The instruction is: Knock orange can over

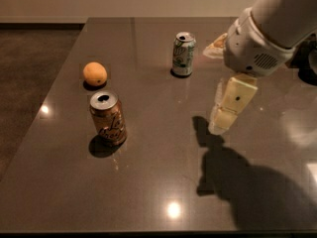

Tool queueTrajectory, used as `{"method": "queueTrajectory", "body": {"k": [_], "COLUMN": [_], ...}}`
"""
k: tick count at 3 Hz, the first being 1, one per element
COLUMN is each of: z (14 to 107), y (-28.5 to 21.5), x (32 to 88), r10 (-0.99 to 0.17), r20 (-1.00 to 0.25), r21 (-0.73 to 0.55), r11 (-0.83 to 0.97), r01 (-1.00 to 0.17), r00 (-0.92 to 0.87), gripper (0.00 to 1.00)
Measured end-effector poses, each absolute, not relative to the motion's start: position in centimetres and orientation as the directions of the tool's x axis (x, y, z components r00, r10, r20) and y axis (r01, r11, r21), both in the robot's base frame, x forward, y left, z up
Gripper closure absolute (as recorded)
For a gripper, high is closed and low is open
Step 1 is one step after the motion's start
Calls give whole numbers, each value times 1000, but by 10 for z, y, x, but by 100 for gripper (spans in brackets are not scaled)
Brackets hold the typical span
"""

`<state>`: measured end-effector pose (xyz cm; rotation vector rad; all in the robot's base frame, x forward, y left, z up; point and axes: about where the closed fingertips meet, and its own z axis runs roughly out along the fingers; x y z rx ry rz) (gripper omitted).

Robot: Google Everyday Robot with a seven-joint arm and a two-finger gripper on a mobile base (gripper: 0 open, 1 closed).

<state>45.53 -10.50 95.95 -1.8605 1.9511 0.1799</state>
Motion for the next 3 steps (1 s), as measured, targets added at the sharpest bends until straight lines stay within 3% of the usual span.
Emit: {"method": "queueTrajectory", "body": {"k": [1,3], "z": [945,929], "y": [-37,42], "x": [454,448], "r10": [-868,-802], "r20": [-488,-573], "r21": [-171,-128], "r11": [-6,-119], "r01": [-985,-985], "r00": [90,172], "gripper": [0,0]}}
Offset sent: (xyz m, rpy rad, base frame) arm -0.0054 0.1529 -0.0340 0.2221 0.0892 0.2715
